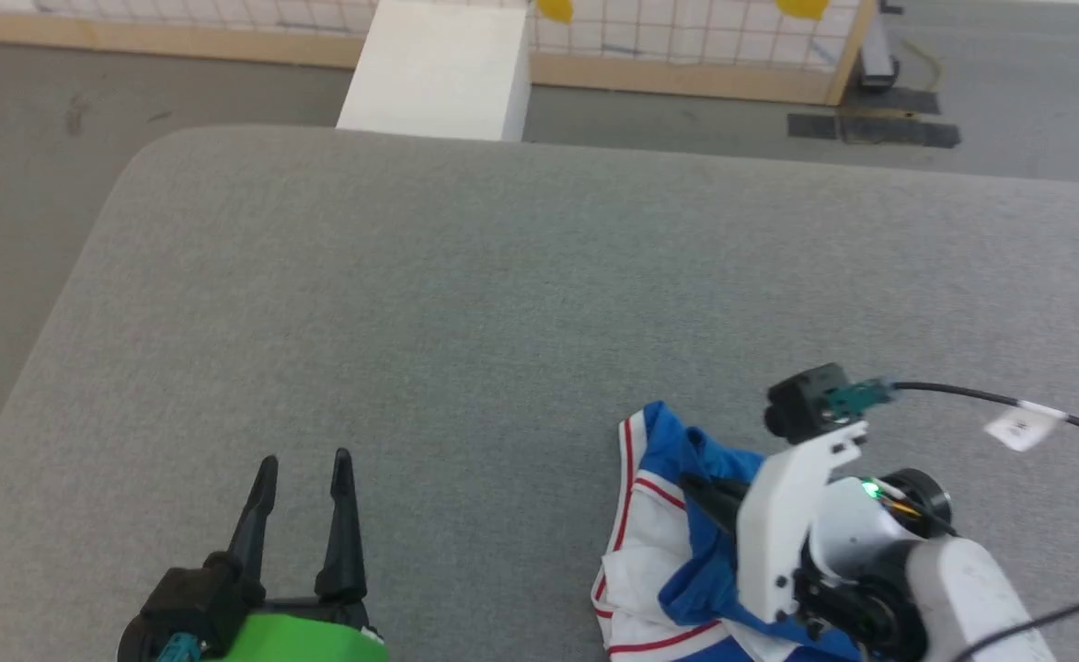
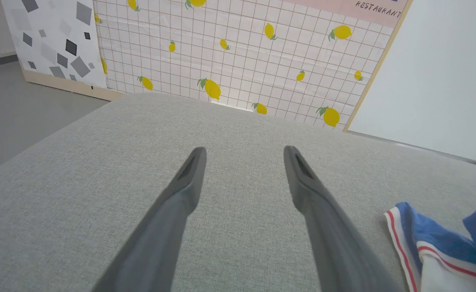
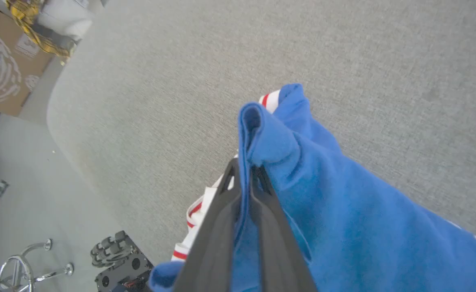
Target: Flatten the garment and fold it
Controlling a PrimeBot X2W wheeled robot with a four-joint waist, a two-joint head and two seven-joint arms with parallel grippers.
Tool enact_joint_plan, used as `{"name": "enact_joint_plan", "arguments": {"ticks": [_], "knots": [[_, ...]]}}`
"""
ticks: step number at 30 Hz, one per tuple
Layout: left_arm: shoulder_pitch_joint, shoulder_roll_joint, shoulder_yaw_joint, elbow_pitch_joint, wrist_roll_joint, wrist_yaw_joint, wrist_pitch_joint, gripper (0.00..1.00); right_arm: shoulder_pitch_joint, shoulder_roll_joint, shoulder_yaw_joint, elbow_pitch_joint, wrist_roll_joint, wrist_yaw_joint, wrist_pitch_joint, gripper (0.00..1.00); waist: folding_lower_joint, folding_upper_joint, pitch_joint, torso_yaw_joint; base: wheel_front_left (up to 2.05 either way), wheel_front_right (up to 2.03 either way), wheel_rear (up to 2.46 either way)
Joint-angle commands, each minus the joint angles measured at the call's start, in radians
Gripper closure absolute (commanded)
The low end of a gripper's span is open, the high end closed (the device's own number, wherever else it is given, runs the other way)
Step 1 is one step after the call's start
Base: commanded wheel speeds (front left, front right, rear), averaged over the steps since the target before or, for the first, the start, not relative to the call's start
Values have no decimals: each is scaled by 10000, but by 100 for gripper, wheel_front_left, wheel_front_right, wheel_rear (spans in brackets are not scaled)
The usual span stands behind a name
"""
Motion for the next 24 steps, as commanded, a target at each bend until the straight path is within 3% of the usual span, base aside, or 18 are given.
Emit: {"name": "enact_joint_plan", "arguments": {"ticks": [1,7,8,9,10,16,24], "knots": [[-213,-58,-71,67,-23,-54,-47,0,-307,47,112,375,-152,-13,-58,100,0,0,264,298,0,0,0],[-560,-79,-276,300,-91,-64,-47,0,-858,122,370,2128,-583,-13,-516,100,0,0,384,672,0,0,0],[-585,-81,-289,323,-102,-59,-47,0,-906,131,355,2375,-632,-13,-552,91,0,0,381,690,0,0,0],[-606,-83,-300,348,-113,-54,-47,0,-965,141,319,2653,-721,-13,-572,55,0,0,375,713,0,0,0],[-617,-85,-310,373,-114,-51,-47,0,-1031,148,339,2822,-804,-13,-603,0,0,0,371,726,0,0,0],[-542,-89,-234,463,-131,-14,-47,0,-1400,178,400,2955,-443,-13,-1032,0,0,0,263,483,0,0,0],[-357,-87,-71,352,-95,25,-47,0,-908,2,-715,776,232,-13,-1232,0,0,0,59,-180,0,0,0]]}}
